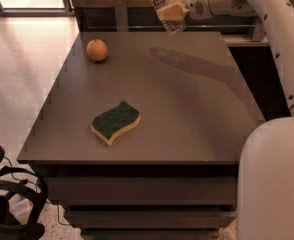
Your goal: Place water bottle upright
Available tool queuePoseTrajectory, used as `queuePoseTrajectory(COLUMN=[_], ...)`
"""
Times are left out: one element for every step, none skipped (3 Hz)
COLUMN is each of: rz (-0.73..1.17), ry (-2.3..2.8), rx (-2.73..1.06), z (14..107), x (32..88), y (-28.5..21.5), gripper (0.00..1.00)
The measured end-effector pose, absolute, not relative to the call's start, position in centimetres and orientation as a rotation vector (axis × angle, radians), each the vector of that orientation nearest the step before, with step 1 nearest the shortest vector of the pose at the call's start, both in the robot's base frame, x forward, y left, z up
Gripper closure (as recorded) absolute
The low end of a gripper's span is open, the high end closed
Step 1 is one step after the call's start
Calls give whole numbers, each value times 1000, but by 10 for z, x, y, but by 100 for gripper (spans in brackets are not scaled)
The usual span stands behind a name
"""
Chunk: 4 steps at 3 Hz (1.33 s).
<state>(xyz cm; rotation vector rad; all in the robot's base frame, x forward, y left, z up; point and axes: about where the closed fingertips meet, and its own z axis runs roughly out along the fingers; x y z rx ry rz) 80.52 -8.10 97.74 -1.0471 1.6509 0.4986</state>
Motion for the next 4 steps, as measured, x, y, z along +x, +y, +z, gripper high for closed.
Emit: queuePoseTrajectory(rz=[579,579,614,692], ry=[1578,1579,1562,1537], rx=[-1023,-1023,-1021,-1003], z=[950,950,946,939], x=[803,803,801,791], y=[-74,-74,-71,-71], gripper=[100,100,100,100])
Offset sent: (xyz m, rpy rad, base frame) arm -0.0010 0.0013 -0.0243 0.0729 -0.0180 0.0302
